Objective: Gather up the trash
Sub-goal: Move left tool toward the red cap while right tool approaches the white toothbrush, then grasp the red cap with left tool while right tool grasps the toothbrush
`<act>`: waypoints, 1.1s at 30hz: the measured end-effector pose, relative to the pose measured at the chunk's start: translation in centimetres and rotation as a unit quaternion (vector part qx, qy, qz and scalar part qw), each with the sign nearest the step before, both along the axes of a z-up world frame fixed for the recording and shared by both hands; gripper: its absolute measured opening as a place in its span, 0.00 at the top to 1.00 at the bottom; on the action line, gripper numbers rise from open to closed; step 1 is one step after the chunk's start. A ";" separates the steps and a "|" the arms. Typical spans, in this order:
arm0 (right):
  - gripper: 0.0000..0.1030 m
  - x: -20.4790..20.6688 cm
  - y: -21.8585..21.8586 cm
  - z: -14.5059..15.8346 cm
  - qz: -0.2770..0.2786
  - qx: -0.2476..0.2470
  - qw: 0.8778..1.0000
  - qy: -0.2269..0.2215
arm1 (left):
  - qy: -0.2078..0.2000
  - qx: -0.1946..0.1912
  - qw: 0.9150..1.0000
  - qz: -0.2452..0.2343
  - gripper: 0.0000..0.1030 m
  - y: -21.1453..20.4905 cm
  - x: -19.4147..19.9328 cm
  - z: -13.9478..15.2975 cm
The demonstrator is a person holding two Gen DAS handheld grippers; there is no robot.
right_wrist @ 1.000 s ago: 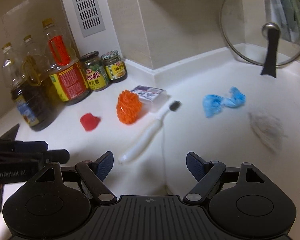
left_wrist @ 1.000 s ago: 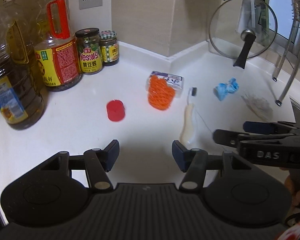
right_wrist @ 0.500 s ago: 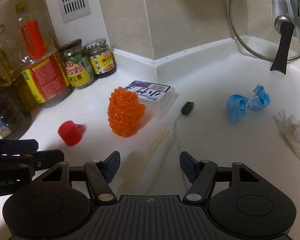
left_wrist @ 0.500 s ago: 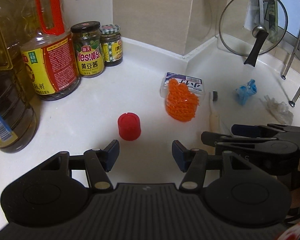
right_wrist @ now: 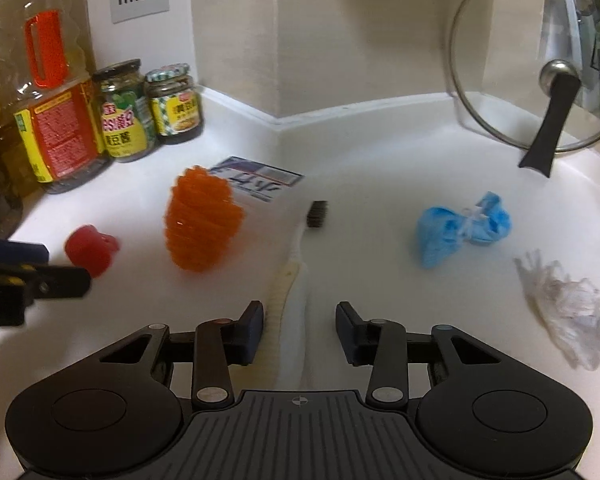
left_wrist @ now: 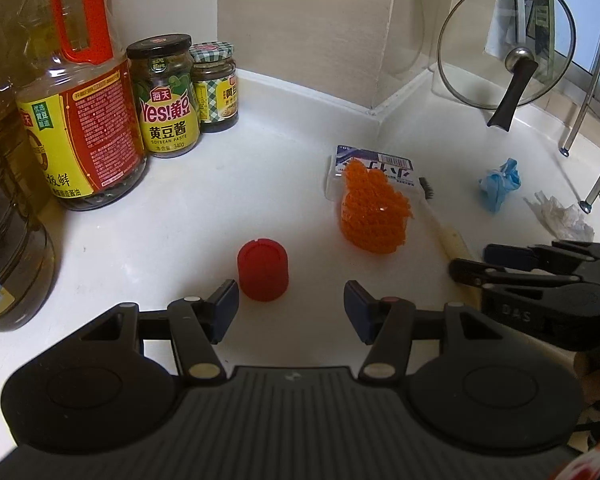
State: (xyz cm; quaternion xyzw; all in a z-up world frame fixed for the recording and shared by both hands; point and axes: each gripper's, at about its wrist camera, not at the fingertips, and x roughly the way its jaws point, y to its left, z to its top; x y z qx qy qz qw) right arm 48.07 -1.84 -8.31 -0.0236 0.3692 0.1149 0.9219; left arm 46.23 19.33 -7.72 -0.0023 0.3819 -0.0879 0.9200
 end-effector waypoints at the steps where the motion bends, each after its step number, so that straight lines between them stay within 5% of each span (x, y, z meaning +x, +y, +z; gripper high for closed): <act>1: 0.60 0.0 -0.2 0.0 -0.001 0.002 1.000 0.000 | -0.001 0.000 1.000 0.000 0.47 0.1 0.1 0.0; 10: 0.61 0.6 0.8 -0.4 0.009 -0.011 1.000 -0.020 | -0.006 0.002 1.000 -0.007 0.47 0.5 1.1 -0.3; 12: 0.79 0.7 1.0 -0.4 0.014 -0.007 1.000 -0.021 | -0.007 0.004 1.000 -0.009 0.47 0.6 1.2 -0.4; 33: 0.80 -1.6 -1.7 2.0 -0.022 0.020 0.999 -0.044 | -0.018 0.018 1.000 -0.009 0.73 0.5 2.7 -1.5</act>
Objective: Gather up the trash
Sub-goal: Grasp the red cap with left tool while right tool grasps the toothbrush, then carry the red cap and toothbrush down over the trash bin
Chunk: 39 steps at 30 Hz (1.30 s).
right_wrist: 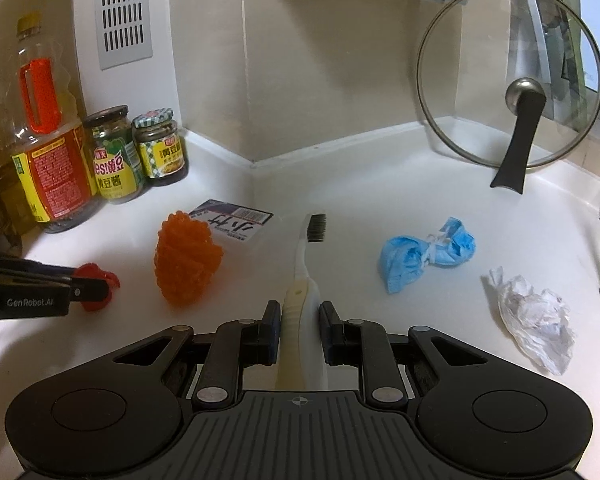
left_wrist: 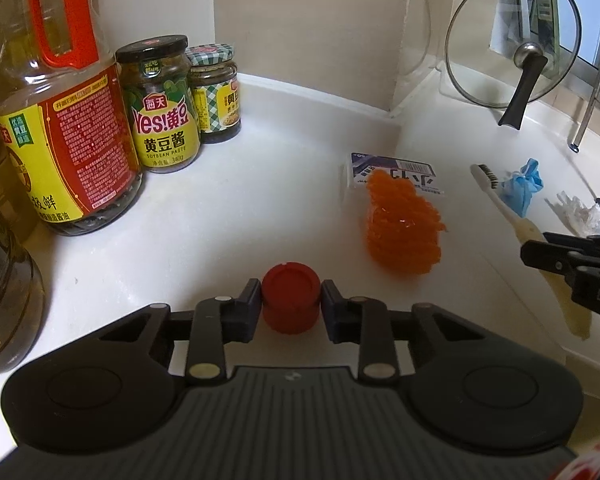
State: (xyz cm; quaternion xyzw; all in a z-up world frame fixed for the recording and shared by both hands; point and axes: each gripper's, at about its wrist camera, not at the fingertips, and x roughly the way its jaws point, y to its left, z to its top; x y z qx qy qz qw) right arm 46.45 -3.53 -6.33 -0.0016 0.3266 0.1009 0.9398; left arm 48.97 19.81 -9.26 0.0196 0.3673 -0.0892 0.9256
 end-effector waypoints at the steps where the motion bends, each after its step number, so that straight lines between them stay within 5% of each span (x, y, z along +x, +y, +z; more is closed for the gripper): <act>1: 0.80 -0.2 -0.1 0.0 -0.001 0.002 1.000 0.001 | -0.003 0.002 1.000 -0.001 0.73 -0.1 -0.1 0.0; 17: 0.80 -4.8 -2.7 2.8 0.024 0.048 0.999 -0.004 | -0.013 -0.020 1.000 0.015 0.73 -1.6 -6.4 3.0; 39: 0.80 -16.1 -9.6 3.7 0.177 0.113 0.977 0.044 | -0.015 -0.034 0.995 0.091 0.73 -10.8 -22.3 4.7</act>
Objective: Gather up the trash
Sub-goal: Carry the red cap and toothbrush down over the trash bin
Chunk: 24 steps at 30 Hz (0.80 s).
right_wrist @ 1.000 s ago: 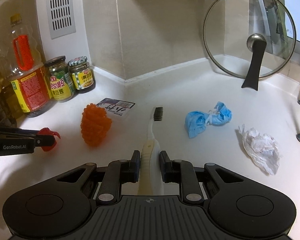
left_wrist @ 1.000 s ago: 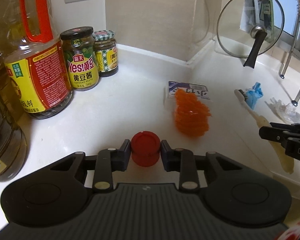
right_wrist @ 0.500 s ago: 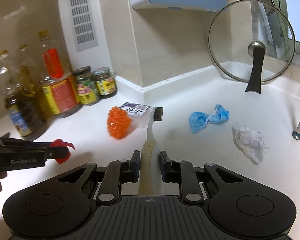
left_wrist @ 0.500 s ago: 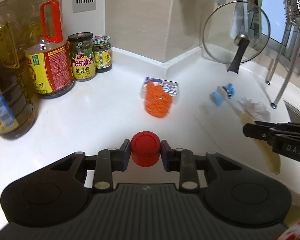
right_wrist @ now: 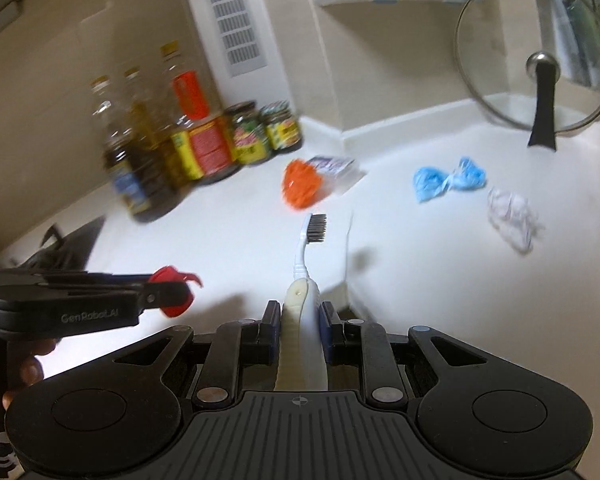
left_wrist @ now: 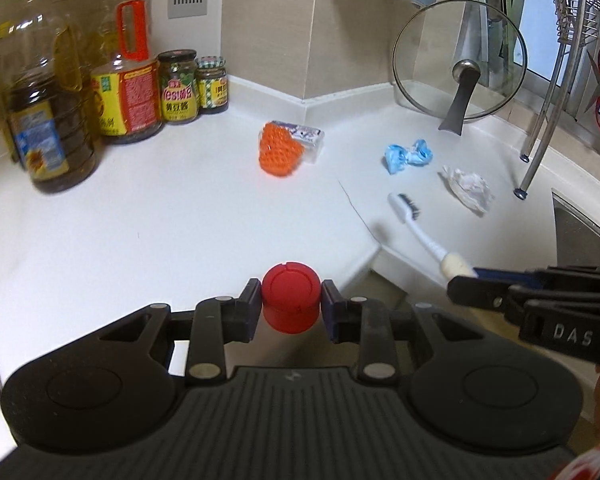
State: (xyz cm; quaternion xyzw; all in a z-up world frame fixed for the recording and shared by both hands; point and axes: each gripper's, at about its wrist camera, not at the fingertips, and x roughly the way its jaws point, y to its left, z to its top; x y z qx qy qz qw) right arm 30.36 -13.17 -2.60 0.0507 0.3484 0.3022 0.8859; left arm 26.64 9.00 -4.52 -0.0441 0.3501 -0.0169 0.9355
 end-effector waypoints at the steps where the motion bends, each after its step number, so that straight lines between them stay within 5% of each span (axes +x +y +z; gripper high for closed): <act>1: 0.80 -0.4 -0.3 -0.1 0.008 0.001 1.000 0.004 | 0.002 -0.001 1.000 0.006 0.73 -0.5 -0.7 -0.1; 12: 0.80 -4.5 -2.4 -2.5 0.092 -0.010 0.995 0.040 | 0.036 -0.015 0.997 0.059 0.73 -4.5 -6.8 -3.0; 24: 0.80 -6.1 -1.6 -7.6 0.130 -0.047 0.985 0.103 | 0.111 -0.023 0.990 0.080 0.73 -4.4 -9.7 -8.9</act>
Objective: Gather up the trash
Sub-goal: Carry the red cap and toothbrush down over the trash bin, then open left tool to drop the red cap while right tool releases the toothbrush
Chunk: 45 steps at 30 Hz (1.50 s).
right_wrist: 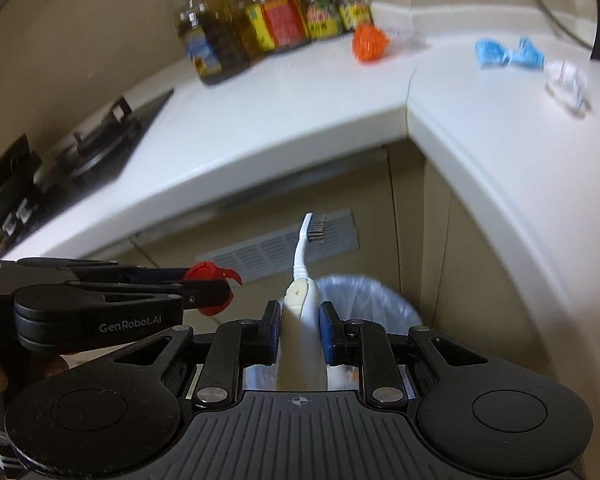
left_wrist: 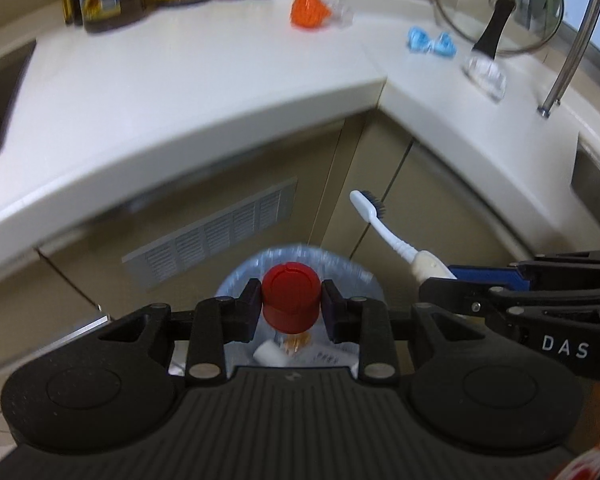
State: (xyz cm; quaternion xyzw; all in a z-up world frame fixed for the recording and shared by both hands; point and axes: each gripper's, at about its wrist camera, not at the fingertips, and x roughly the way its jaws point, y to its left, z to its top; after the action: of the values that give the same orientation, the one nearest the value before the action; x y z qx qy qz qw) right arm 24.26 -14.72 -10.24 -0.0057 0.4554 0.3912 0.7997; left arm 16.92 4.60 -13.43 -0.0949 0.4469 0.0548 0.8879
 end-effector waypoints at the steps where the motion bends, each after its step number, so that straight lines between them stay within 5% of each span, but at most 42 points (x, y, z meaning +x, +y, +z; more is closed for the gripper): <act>1: 0.80 0.0 0.2 -0.6 0.002 -0.007 1.000 0.005 | 0.008 -0.002 1.000 -0.002 0.73 0.2 0.0 -0.6; 28: 0.80 4.2 4.8 -15.1 -0.026 -0.108 0.987 0.112 | 0.096 -0.033 0.994 -0.044 0.73 2.6 4.7 -14.5; 45: 0.80 6.0 4.5 -17.7 -0.050 -0.117 0.983 0.131 | 0.127 -0.045 0.990 -0.033 0.69 3.1 7.7 -18.6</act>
State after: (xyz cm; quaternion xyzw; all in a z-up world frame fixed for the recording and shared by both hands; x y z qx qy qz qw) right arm 30.31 -10.21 -27.99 -0.0249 0.5988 0.2918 0.7454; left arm 24.58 7.69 -32.06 -0.1119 0.5609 0.0174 0.8201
